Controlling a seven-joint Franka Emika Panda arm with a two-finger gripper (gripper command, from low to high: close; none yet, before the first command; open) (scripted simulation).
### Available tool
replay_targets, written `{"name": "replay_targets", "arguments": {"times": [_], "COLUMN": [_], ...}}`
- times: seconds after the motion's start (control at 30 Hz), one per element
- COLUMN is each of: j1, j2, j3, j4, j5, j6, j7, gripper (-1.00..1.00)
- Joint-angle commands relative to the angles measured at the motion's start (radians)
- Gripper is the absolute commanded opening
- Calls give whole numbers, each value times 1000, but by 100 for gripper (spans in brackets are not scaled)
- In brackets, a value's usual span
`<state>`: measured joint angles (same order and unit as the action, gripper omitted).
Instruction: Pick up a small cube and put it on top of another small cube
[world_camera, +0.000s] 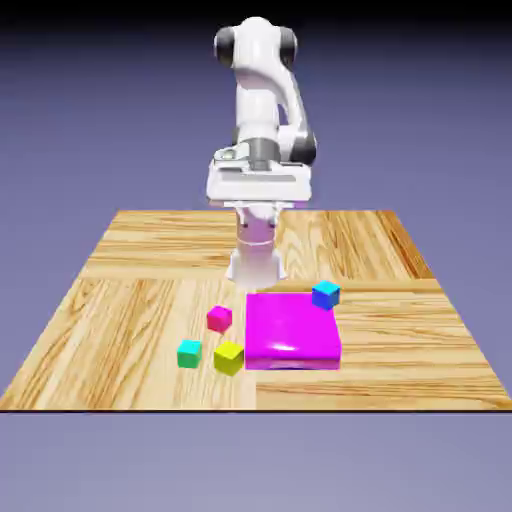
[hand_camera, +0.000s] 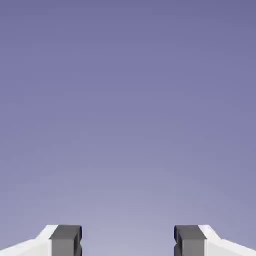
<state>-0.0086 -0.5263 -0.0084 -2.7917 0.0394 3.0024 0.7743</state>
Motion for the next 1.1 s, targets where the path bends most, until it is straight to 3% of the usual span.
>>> {"name": "replay_targets", "arguments": {"times": [0.0, 0.67, 0.87, 0.9, 1.07], "j1": [-17, -358, -375, -375, -367], "j2": [36, 761, 951, 951, 806], "j3": [-7, -147, -64, -64, -135], "j4": [15, 318, 357, 357, 330], "j5": [33, 686, 865, 865, 728], "j6": [-29, -602, -492, -492, -594], "j7": [28, 580, 469, 469, 572], "gripper": [0, 0, 0, -100, -100]}}
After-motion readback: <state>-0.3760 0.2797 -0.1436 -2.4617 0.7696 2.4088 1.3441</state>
